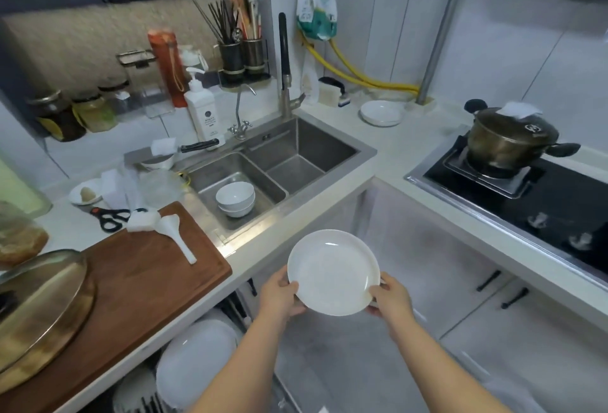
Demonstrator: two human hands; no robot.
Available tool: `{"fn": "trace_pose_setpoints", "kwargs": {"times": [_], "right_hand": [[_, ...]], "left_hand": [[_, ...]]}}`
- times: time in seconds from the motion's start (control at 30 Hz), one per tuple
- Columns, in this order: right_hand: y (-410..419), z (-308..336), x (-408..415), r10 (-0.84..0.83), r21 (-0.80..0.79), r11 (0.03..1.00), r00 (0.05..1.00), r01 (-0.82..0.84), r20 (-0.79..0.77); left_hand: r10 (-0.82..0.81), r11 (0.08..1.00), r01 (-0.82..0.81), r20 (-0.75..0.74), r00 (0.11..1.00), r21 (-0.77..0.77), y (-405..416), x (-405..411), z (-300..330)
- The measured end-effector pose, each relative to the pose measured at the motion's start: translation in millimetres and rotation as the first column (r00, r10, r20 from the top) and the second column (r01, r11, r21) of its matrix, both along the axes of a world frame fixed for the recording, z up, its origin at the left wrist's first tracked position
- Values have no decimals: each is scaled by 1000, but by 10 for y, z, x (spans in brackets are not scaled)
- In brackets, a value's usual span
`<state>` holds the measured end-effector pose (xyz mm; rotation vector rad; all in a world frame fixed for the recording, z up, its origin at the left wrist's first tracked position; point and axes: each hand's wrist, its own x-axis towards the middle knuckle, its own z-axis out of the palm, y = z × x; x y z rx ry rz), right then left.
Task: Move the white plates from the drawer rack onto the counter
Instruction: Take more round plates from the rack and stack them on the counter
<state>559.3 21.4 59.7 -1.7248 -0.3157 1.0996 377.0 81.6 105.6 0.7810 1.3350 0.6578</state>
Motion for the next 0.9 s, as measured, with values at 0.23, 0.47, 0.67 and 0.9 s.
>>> {"fn": "trace_pose_setpoints", "kwargs": {"times": [0.23, 0.47, 0.67, 0.9], "right_hand": [[202, 367, 593, -22, 36, 999, 997, 19, 79], [410, 659, 991, -92, 81, 993, 989, 84, 112], [668, 710, 1238, -169, 74, 984, 977, 161, 130], [979, 824, 1528, -188, 84, 981, 965, 175, 181]], "left_hand": [[-2, 1000, 2, 9, 1000, 4, 235, 563, 172], [-75, 993, 76, -20, 997, 86, 614, 1021, 330], [-179, 978, 182, -41, 983, 106, 1077, 1383, 383], [-237, 965, 242, -56, 970, 101, 1470, 1691, 470]]}}
